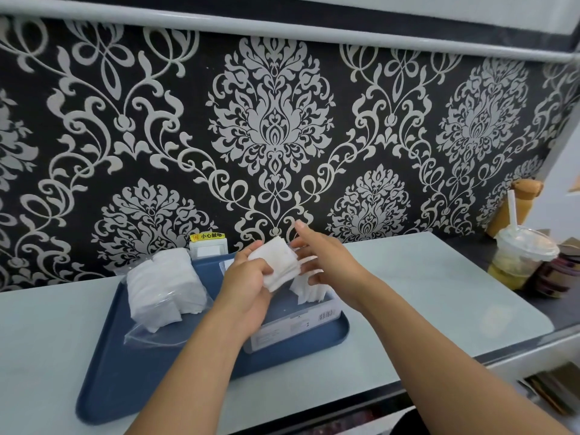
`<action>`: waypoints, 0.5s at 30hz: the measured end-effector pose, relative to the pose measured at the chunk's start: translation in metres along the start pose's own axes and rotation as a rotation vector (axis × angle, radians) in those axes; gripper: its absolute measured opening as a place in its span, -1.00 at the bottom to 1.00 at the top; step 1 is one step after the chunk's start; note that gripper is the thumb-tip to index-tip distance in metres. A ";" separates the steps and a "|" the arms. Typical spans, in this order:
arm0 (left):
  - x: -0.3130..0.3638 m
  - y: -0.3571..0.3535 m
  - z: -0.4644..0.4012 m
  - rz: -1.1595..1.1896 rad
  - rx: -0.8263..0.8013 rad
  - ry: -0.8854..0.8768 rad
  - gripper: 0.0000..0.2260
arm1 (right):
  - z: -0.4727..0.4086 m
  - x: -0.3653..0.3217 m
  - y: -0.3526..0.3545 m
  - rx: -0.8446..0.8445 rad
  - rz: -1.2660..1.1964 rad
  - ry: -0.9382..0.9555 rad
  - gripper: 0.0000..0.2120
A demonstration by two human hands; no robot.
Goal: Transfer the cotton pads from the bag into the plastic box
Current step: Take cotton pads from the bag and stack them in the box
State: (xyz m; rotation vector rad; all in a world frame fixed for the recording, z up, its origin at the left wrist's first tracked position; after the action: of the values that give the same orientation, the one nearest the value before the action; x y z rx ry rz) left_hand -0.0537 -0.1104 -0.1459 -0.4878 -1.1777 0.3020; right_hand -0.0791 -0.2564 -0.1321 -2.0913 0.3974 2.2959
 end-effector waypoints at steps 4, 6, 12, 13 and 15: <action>-0.001 0.002 0.006 0.098 -0.117 0.160 -0.52 | 0.007 -0.003 0.001 -0.202 0.019 0.210 -0.52; -0.002 0.003 0.008 0.157 -0.166 0.228 -0.53 | 0.010 -0.002 -0.001 -0.258 0.020 0.280 -0.33; -0.001 0.003 0.012 0.289 -0.259 0.345 -0.58 | 0.009 0.000 -0.008 -0.310 -0.183 0.288 -0.36; -0.001 0.003 0.014 0.288 -0.270 0.353 -0.60 | 0.010 -0.001 -0.008 -0.301 -0.174 0.295 -0.38; 0.000 0.001 0.016 0.270 -0.286 0.354 -0.62 | 0.011 -0.001 -0.010 -0.300 -0.161 0.297 -0.42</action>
State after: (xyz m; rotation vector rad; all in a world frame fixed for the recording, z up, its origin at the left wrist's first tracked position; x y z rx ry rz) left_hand -0.0687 -0.1059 -0.1417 -0.9162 -0.8105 0.2658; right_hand -0.0877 -0.2445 -0.1317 -2.5063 -0.1237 2.0655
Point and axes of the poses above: each hand's wrist, its own z-axis away from the middle knuckle, its own y-axis out of the back of the hand, x = y × z, the point moved 1 cm from there along -z, towards the middle knuckle, and after that the axes turned 4 degrees about x, right-handed, at the moved point
